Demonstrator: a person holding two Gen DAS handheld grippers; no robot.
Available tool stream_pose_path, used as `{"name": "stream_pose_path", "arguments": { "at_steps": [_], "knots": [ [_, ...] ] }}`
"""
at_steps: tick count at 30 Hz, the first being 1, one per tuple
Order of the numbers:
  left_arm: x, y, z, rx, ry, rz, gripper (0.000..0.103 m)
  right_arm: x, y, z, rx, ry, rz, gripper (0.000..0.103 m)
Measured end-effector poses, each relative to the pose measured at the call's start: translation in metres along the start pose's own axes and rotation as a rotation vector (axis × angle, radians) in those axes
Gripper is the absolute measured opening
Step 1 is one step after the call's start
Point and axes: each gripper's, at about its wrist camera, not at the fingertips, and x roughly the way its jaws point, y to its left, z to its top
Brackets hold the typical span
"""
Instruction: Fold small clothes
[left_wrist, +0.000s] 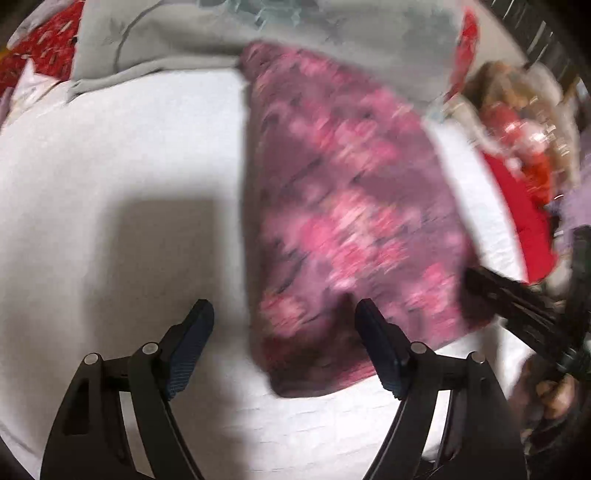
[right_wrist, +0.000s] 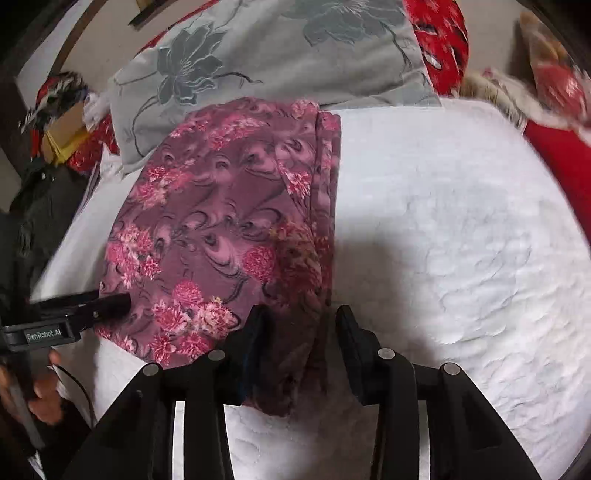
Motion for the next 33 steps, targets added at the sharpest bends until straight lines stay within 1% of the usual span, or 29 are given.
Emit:
{"name": "stream_pose_path", "arguments": {
  "at_steps": [1, 3, 5, 7, 8, 10, 11, 12, 13, 15, 17, 18, 19, 21, 22, 23, 24, 25, 26, 27, 29, 30, 31, 32, 33],
  "knots": [
    [-0.008, 0.002, 0.01, -0.022, -0.03, -0.018, 0.079, -0.003, 0.0, 0.007, 0.022, -0.002, 0.005, 0.04],
    [-0.017, 0.007, 0.029, -0.06, -0.075, -0.036, 0.079, -0.014, 0.001, 0.024, 0.064, -0.077, 0.067, 0.041],
    [-0.013, 0.008, 0.053, -0.093, -0.094, -0.028, 0.079, -0.015, 0.004, 0.045, 0.085, -0.115, 0.099, 0.042],
    [0.002, 0.006, 0.073, -0.099, -0.081, 0.016, 0.079, -0.009, 0.01, 0.066, 0.09, -0.14, 0.122, 0.042],
    [0.005, 0.012, 0.07, -0.098, -0.073, 0.037, 0.079, -0.006, 0.012, 0.071, 0.089, -0.148, 0.125, 0.042],
    [0.028, 0.018, 0.073, -0.088, -0.015, 0.09, 0.081, 0.011, 0.017, 0.08, 0.085, -0.132, 0.115, 0.04],
    [0.034, 0.021, 0.069, -0.091, 0.013, 0.074, 0.081, 0.026, 0.019, 0.081, 0.071, -0.097, 0.085, 0.041],
    [0.035, 0.026, 0.068, -0.108, 0.019, 0.035, 0.082, 0.039, 0.02, 0.08, 0.05, -0.055, 0.037, 0.042],
    [0.03, 0.032, 0.07, -0.121, 0.004, -0.015, 0.081, 0.045, 0.019, 0.079, 0.036, -0.05, 0.027, 0.043],
    [0.023, 0.039, 0.078, -0.133, -0.012, -0.089, 0.081, 0.039, 0.012, 0.088, 0.065, -0.059, 0.064, 0.043],
    [0.021, 0.046, 0.092, -0.175, -0.024, -0.112, 0.081, 0.034, -0.004, 0.108, 0.152, -0.106, 0.103, 0.044],
    [0.024, 0.05, 0.101, -0.201, -0.016, -0.123, 0.081, 0.035, -0.009, 0.115, 0.179, -0.113, 0.102, 0.046],
    [0.029, 0.051, 0.107, -0.216, 0.001, -0.129, 0.081, 0.041, -0.015, 0.125, 0.214, -0.107, 0.099, 0.046],
    [0.038, 0.052, 0.117, -0.232, 0.016, -0.128, 0.081, 0.06, -0.021, 0.141, 0.257, -0.068, 0.099, 0.046],
    [0.041, 0.051, 0.121, -0.225, 0.016, -0.111, 0.081, 0.071, -0.022, 0.147, 0.272, -0.057, 0.081, 0.04],
    [0.043, 0.048, 0.124, -0.208, 0.016, -0.077, 0.082, 0.079, -0.021, 0.15, 0.267, -0.047, 0.069, 0.012],
    [0.051, 0.045, 0.125, -0.175, 0.029, -0.039, 0.082, 0.086, -0.017, 0.154, 0.238, -0.043, 0.038, 0.005],
    [0.053, 0.045, 0.125, -0.165, 0.037, -0.035, 0.083, 0.089, -0.015, 0.156, 0.221, -0.054, 0.004, 0.005],
    [0.052, 0.046, 0.124, -0.17, 0.035, -0.039, 0.084, 0.092, -0.016, 0.156, 0.227, -0.062, -0.01, 0.005],
    [0.051, 0.045, 0.126, -0.177, 0.036, -0.048, 0.084, 0.095, -0.02, 0.155, 0.25, -0.055, -0.007, 0.004],
    [0.041, 0.053, 0.125, -0.198, 0.032, -0.101, 0.083, 0.092, -0.025, 0.155, 0.286, -0.054, 0.019, 0.007],
    [0.035, 0.058, 0.121, -0.212, 0.028, -0.141, 0.083, 0.085, -0.03, 0.153, 0.301, -0.061, 0.046, 0.017],
    [0.028, 0.064, 0.112, -0.23, 0.027, -0.21, 0.083, 0.078, -0.035, 0.149, 0.315, -0.068, 0.075, 0.021],
    [0.025, 0.068, 0.108, -0.244, 0.029, -0.266, 0.083, 0.072, -0.04, 0.144, 0.324, -0.069, 0.102, 0.034],
    [0.023, 0.069, 0.103, -0.255, 0.032, -0.305, 0.083, 0.065, -0.046, 0.135, 0.328, -0.059, 0.149, 0.042]
  ]
}}
